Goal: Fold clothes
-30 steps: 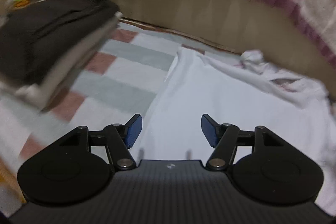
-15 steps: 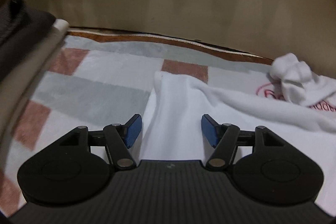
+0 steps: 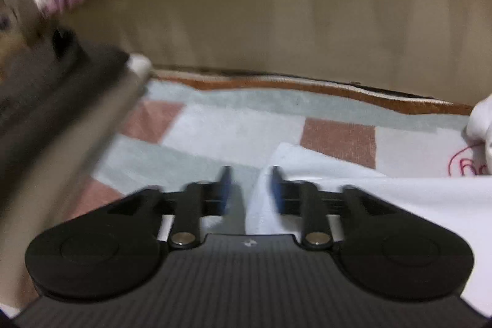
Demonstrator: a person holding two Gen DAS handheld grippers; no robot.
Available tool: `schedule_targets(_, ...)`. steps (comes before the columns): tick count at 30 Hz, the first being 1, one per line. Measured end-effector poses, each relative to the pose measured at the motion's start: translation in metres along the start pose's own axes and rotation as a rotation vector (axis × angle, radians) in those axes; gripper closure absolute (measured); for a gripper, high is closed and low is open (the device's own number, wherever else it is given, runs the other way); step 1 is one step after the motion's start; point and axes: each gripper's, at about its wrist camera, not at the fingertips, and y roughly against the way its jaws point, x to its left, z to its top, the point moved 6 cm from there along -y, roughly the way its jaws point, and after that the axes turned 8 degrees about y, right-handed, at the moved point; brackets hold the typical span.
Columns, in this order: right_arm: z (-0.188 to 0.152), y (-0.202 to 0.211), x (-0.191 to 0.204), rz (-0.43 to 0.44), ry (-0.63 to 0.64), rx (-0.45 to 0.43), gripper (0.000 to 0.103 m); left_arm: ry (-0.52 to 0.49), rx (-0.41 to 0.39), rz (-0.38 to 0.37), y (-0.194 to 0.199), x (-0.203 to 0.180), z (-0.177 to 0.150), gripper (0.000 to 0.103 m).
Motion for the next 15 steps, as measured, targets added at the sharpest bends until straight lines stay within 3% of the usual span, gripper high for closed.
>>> schedule_targets(3,0.001,0.002,-0.011,-0.063,-0.024,0.022,0.04,-0.008,-0.029,-0.114,0.02,-0.031,0.007,0.048)
schedule_targets(9,0.013,0.025,-0.019,-0.058,-0.122,-0.042,0.039,-0.025,0.013,-0.41,0.044,-0.107,0.017,0.037)
schedule_targets(10,0.016,0.031,-0.02,-0.023,-0.155,-0.07,0.039,-0.028,0.02,-0.459,0.049,-0.119,0.019,0.036)
schedule_targets(12,0.022,0.04,-0.019,0.088,-0.222,-0.121,0.039,-0.046,0.052,-0.474,0.04,-0.142,0.016,0.036)
schedule_targets(15,0.026,0.042,-0.01,0.372,-0.358,-0.153,0.038,-0.028,0.088,-0.465,0.02,-0.156,0.016,0.036)
